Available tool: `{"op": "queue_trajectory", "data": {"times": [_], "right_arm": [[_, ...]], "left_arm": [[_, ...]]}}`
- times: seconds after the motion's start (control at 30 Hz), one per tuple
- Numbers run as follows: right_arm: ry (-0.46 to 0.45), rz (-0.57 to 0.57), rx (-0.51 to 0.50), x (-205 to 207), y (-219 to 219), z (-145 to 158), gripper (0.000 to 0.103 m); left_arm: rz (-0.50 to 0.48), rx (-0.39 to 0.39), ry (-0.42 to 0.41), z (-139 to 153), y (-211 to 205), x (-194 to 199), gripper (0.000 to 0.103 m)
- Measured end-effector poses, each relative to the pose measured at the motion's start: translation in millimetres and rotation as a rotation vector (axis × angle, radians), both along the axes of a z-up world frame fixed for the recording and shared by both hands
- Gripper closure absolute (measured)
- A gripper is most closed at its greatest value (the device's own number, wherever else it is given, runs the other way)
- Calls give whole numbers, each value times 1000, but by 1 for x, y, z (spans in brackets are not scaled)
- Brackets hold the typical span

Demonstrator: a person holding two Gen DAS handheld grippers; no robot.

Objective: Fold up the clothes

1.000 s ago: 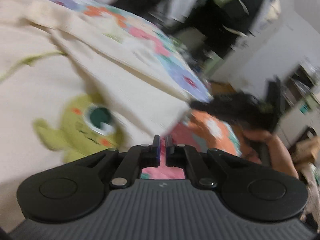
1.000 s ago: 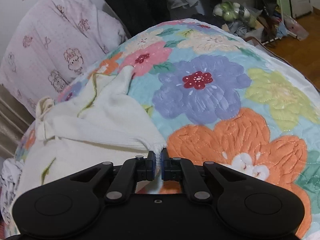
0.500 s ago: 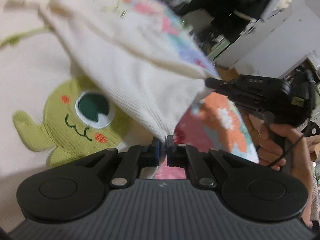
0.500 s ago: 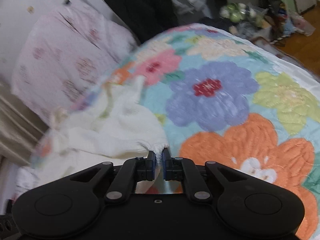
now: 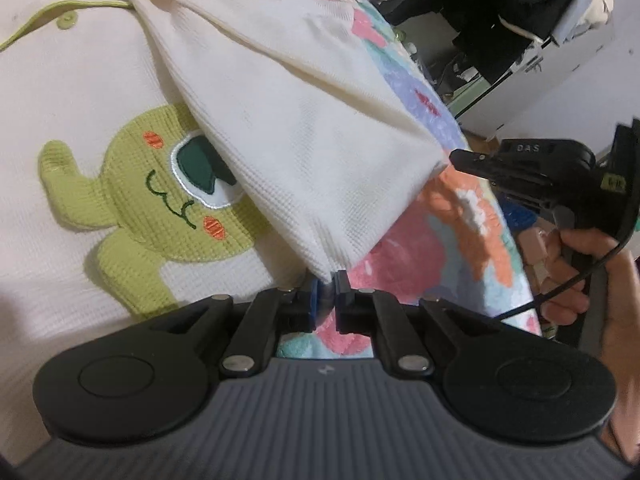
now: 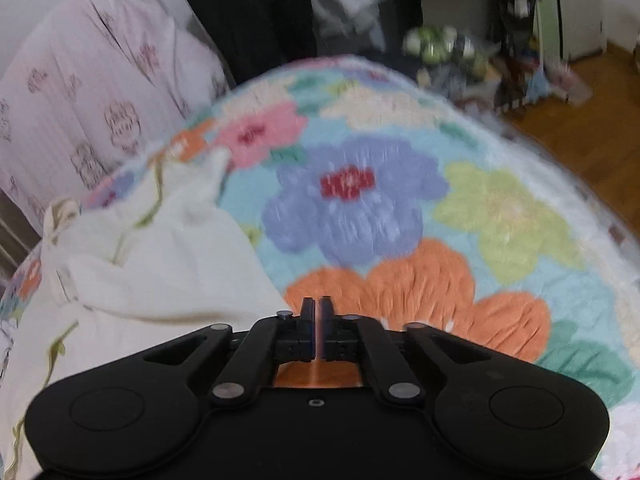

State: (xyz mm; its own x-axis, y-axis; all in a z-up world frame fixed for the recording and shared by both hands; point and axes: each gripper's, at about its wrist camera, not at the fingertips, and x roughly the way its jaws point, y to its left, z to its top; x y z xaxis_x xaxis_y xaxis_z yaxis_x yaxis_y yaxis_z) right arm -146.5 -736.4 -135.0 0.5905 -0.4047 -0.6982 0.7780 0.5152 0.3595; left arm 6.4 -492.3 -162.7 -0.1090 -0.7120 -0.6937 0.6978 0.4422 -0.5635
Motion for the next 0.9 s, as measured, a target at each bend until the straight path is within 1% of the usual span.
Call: {"op": "queue_trajectory", "data": {"times": [0.03, 0.07, 0.1, 0.13, 0.17, 0.2, 0.23, 0.27, 0.3, 0.33, 0.4, 0.43, 0.57, 0.63, 0.67, 0.7, 0.77, 0.83, 0.9], "right_arm": [[-8, 9, -30, 0, 5, 6, 92], [-46, 54, -11, 4, 7, 8, 89], [-85, 100, 8, 9, 9, 9, 83], [-124, 146, 28, 13, 11, 11, 79], [-163, 192, 47, 18, 13, 12, 70], [-186, 260, 108, 33, 15, 9, 60], [-209, 328, 169, 49, 17, 5, 56], [-205, 385, 227, 68, 23, -1, 52], [-181, 432, 271, 89, 31, -8, 53], [-127, 449, 273, 109, 41, -13, 53], [7, 474, 174, 145, 53, -19, 52], [53, 463, 117, 159, 52, -21, 52], [-104, 333, 167, 171, 23, -30, 52], [-146, 296, 148, 176, 15, -34, 52], [-150, 290, 126, 179, 15, -34, 52], [-153, 284, 105, 181, 15, -34, 52], [-163, 284, 83, 184, 16, -30, 52], [-178, 292, 45, 184, 18, -23, 52], [-204, 297, 25, 183, 18, -19, 52]], "left_arm": [[-2, -3, 3, 6, 5, 3, 82], [1, -5, -4, 13, 11, 6, 54], [13, -6, -31, 20, 18, 12, 44], [26, -7, -57, 27, 25, 17, 41], [38, -7, -84, 33, 32, 23, 41], [50, -8, -110, 40, 39, 28, 41], [62, -8, -137, 47, 46, 34, 41], [78, -8, -162, 53, 52, 41, 41], [99, -8, -186, 58, 56, 53, 41], [122, -7, -202, 62, 60, 66, 41], [179, 2, -213, 67, 62, 101, 41], [201, 8, -226, 68, 61, 119, 41], [255, 38, -330, 70, 41, 185, 40], [284, 48, -354, 65, 29, 215, 37], [299, 53, -359, 61, 23, 229, 35], [308, 52, -356, 57, 18, 243, 34], [329, 34, -314, 46, 9, 268, 34], [360, 8, -239, 34, 1, 287, 34], [377, -19, -153, 22, -6, 304, 38]]}}
